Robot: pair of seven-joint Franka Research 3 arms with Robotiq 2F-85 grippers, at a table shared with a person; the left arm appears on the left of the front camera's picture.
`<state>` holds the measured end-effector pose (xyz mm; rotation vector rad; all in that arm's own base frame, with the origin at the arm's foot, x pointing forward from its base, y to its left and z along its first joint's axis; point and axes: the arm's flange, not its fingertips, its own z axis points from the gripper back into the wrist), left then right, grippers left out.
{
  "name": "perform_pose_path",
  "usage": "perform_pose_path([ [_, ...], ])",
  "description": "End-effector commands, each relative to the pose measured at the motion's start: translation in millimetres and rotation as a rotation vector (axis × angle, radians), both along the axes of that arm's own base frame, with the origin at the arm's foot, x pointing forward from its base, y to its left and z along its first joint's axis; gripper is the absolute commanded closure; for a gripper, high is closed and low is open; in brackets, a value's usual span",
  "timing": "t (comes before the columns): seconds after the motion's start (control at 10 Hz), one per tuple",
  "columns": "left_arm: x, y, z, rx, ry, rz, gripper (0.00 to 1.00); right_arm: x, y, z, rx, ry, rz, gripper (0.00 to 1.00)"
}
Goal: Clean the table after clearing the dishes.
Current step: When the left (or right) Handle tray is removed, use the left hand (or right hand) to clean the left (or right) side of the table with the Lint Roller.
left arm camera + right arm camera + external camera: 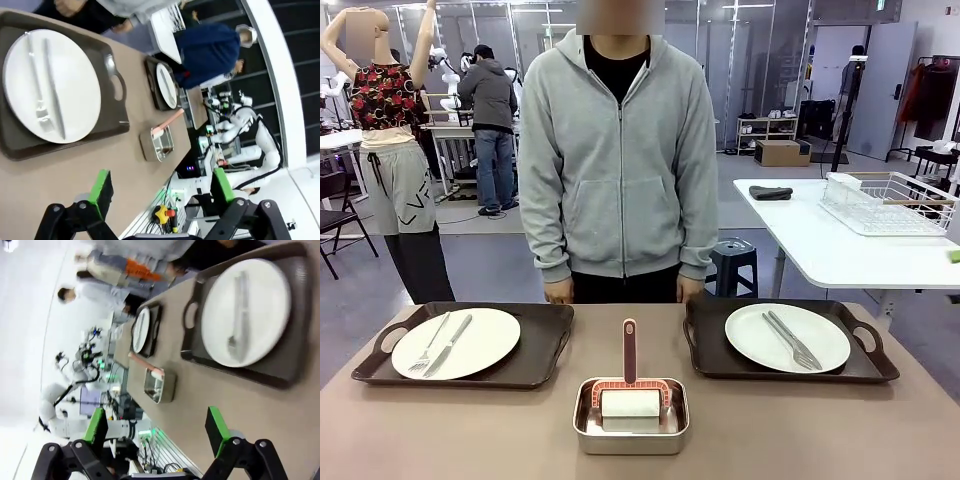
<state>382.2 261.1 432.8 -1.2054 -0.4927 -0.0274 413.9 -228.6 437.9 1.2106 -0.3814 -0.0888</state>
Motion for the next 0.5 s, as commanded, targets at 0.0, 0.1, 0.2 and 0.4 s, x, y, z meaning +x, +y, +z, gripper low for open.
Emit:
perform_pose_path([
  [0.0,-11,18,12,0.006,0.006,0.027,0.00,-20,-38,-1,-0.011,0.071,-0.111,0.00],
  [0.1,-22,28,14,0.008,0.001,0.063,0.00,-31,-54,0,-0.030,0.068,-0.140,0.00],
  [0.2,-29,35,14,0.006,0.008,0.097,0.00,-31,-58,-1,-0.077,0.086,-0.156,0.00],
  [0.4,-29,39,12,0.003,0.016,0.135,0.00,-21,-50,3,-0.102,0.066,-0.129,0.00],
])
